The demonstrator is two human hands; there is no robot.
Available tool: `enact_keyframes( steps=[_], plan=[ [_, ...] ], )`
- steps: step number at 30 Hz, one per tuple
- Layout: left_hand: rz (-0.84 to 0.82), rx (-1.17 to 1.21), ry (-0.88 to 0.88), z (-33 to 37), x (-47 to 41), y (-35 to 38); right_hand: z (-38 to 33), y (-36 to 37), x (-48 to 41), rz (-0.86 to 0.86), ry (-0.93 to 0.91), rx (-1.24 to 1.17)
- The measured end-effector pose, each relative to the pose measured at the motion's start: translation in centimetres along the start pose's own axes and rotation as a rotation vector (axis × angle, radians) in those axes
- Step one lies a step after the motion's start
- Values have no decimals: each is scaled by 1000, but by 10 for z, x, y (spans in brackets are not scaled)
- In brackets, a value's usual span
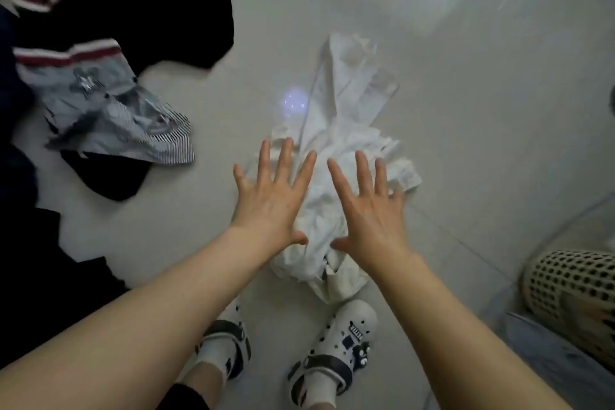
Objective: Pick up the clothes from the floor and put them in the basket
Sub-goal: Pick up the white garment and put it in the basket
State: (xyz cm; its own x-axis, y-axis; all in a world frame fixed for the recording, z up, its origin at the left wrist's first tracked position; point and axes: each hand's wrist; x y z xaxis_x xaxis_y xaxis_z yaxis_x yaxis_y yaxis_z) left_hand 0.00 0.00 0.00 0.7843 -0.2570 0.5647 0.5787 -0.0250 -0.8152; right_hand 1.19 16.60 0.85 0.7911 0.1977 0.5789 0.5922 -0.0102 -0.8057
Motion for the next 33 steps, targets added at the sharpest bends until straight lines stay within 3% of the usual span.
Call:
enact_keyframes(
  steps=[6,13,17,19,24,29,33],
  plan=[
    [-86,40,-38,-7,-64,105,1,96,-74,1,17,-3],
    [-95,134,-100,-7,-117,159,11,156,-120,-55,108,-105],
    [46,135,-108,10,-114,164,13,162,-130,191,90,-244],
    [76,257,-105,12,-101,159,14,152,-122,256,28,-290],
    [84,405,-94,6,-42,100,-11,91,-54,212,7,-365],
    [171,355,-37,-1,29,-27,-40,-15,22,290,32,-391],
    [244,350,-1,-5,80,-153,-59,-142,72,347,42,-419]
  ],
)
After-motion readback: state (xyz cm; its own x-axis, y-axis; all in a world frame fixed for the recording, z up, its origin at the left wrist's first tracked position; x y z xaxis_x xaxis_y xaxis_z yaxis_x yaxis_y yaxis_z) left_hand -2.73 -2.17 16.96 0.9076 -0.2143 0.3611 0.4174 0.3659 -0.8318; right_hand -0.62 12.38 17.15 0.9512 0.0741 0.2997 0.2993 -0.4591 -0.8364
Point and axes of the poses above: each hand's wrist, its own x-axis away from the middle knuckle, its own y-axis out of the palm, z = x × y, and after that the axes turned 2 degrees about z, right-handed
